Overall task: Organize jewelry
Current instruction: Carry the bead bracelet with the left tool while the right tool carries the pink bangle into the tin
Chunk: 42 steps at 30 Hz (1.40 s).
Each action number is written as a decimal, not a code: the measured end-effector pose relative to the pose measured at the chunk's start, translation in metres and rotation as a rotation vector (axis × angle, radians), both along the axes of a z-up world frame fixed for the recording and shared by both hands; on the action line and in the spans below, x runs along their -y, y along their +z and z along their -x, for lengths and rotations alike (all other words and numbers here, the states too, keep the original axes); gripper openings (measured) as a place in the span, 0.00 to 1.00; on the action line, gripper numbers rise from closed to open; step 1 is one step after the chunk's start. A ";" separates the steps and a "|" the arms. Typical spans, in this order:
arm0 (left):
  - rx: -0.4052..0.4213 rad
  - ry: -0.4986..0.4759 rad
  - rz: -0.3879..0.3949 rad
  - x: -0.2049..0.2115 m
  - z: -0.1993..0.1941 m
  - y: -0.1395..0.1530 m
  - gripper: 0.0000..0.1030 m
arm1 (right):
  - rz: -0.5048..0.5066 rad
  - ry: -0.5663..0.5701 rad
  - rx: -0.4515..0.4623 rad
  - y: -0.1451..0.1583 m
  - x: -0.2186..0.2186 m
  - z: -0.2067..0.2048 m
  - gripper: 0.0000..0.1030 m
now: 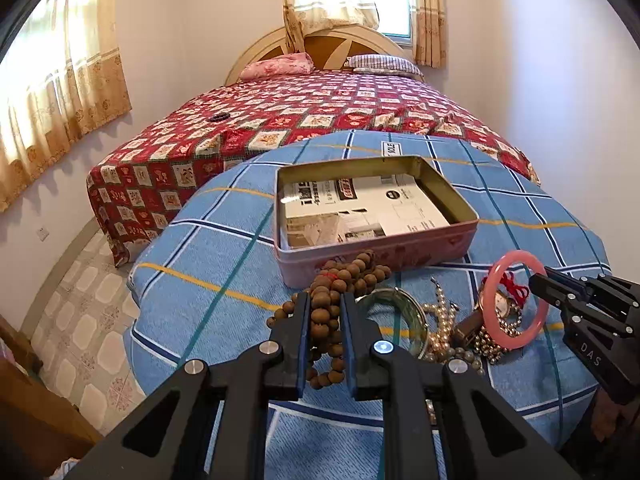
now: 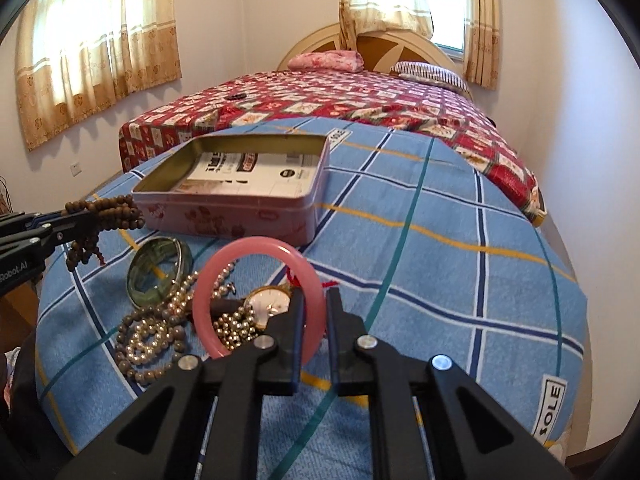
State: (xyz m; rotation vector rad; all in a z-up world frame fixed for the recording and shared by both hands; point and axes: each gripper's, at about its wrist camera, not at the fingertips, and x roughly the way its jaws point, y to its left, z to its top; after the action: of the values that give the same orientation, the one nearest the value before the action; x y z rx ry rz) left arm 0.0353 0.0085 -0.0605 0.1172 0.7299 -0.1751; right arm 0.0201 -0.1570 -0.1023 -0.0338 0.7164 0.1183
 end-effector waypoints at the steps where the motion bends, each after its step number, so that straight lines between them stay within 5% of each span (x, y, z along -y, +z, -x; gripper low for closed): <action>1: 0.003 0.001 0.002 -0.001 -0.002 0.002 0.14 | -0.001 0.001 0.001 0.001 0.000 -0.001 0.12; 24: 0.051 -0.018 -0.021 0.005 -0.051 0.020 0.14 | 0.006 0.076 0.022 0.038 -0.013 -0.062 0.12; 42: 0.022 -0.038 -0.071 0.015 -0.111 0.013 0.14 | 0.052 0.097 -0.003 0.037 -0.031 -0.118 0.12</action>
State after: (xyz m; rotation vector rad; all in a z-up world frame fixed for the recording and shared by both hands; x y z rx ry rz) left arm 0.1459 -0.0068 -0.0472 0.2006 0.7127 -0.1843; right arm 0.1382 -0.1255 -0.0657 -0.1177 0.7206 0.1922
